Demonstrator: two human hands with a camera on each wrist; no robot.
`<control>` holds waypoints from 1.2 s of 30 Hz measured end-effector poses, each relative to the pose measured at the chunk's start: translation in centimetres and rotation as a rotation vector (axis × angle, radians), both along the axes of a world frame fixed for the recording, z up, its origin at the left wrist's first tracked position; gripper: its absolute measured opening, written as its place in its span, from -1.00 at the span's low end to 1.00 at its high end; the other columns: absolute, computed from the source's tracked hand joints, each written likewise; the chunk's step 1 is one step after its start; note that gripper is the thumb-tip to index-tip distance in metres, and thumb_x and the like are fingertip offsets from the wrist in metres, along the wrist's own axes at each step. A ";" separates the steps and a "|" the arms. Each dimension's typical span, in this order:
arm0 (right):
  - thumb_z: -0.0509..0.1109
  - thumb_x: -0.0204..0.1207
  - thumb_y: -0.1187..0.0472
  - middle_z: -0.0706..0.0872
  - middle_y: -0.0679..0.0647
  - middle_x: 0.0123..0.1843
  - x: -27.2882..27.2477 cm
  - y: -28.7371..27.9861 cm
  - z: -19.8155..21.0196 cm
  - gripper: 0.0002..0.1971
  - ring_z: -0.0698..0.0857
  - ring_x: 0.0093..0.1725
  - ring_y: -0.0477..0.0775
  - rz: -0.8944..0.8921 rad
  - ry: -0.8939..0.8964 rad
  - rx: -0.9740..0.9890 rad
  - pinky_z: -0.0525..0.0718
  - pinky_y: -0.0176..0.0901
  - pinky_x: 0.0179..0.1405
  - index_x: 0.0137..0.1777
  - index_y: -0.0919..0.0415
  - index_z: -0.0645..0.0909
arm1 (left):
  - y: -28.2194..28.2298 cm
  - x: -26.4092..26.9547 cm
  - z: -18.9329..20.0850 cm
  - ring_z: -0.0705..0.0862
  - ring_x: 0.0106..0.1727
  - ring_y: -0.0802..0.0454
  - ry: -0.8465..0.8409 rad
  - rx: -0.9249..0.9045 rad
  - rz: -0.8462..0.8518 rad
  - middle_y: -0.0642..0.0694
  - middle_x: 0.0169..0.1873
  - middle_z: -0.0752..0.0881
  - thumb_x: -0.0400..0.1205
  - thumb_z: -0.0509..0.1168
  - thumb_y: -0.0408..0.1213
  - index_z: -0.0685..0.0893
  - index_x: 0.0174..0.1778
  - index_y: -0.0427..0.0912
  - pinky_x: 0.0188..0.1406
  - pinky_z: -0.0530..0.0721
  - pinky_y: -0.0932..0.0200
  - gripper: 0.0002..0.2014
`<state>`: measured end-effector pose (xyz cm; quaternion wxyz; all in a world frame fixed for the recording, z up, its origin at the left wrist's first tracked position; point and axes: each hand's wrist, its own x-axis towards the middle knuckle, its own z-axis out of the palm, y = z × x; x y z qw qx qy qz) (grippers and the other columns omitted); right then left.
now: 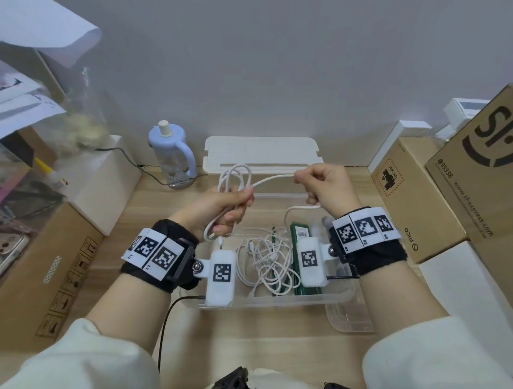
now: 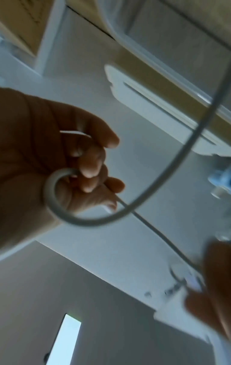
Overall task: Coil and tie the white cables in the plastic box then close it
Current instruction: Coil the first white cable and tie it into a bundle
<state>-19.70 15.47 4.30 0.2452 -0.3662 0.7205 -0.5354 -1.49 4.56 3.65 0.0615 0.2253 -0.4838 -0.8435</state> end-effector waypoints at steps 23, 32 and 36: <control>0.08 0.68 0.18 0.38 -0.08 -0.74 4.0 -1.2 -1.0 -0.72 0.59 -0.67 -0.02 0.290 -0.315 0.099 0.65 -0.27 -0.54 -0.24 0.17 0.50 | 0.4 -2.1 -0.9 0.68 -0.38 0.11 0.054 -0.107 0.315 -0.04 -0.44 0.69 0.72 0.04 -0.18 0.48 -0.36 -0.22 -0.27 0.69 0.26 -0.64; 0.08 0.66 -0.03 0.28 -0.06 -0.69 4.9 -2.2 0.1 -0.57 0.14 -0.78 -0.17 0.148 -0.293 0.143 0.10 -0.47 -0.74 -0.43 0.12 0.35 | 1.1 -2.0 -0.6 0.16 -0.76 0.23 -0.037 -0.086 0.104 0.05 -0.66 0.30 0.45 0.18 0.19 0.54 -0.17 -0.16 -0.79 0.21 0.43 -0.58; 0.07 0.67 0.05 0.34 -0.08 -0.77 6.0 -2.2 0.6 -0.50 0.17 -0.85 -0.20 0.208 -0.256 0.241 0.06 -0.52 -0.79 -0.54 0.17 0.31 | 1.5 -2.6 -0.7 0.25 -0.72 0.20 0.022 -0.179 0.139 -0.02 -0.59 0.50 0.48 0.23 0.06 0.67 -0.13 -0.18 -0.74 0.25 0.35 -0.64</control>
